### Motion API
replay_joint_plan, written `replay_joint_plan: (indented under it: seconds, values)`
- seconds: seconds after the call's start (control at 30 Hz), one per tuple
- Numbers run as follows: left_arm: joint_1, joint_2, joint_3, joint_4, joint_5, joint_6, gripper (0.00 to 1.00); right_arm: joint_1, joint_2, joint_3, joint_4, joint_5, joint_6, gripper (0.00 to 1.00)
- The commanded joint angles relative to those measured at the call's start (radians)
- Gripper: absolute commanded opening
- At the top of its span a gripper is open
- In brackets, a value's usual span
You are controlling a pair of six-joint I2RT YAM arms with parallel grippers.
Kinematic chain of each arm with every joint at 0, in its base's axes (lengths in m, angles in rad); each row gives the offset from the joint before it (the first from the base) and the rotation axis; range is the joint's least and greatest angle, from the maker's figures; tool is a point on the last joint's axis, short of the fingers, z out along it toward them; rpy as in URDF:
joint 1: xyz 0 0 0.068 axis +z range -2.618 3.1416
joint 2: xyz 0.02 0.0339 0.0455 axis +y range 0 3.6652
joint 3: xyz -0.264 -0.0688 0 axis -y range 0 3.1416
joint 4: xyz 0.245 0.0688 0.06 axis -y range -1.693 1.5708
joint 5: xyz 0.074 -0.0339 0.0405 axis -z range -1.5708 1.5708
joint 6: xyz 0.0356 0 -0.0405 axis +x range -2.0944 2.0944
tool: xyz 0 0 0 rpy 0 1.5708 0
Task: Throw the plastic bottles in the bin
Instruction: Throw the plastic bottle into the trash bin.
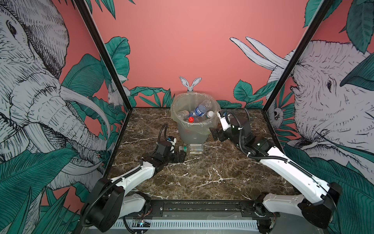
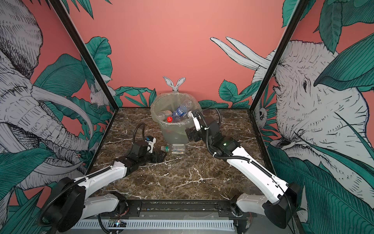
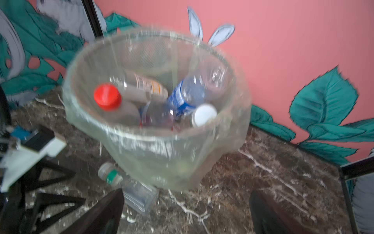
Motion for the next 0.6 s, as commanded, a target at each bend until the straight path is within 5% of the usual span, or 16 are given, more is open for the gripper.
replay_joint_plan:
  seconds: [0.0,0.57]
  values:
    - [-0.007,0.034,-0.001,0.133,0.007,-0.134,0.97,0.005,-0.064,-0.119,0.069,-0.056,0.051,0.99]
    - [-0.014,0.247,0.048,0.374,0.037,-0.423,0.97,0.005,-0.024,-0.415,0.296,-0.223,0.108,0.99]
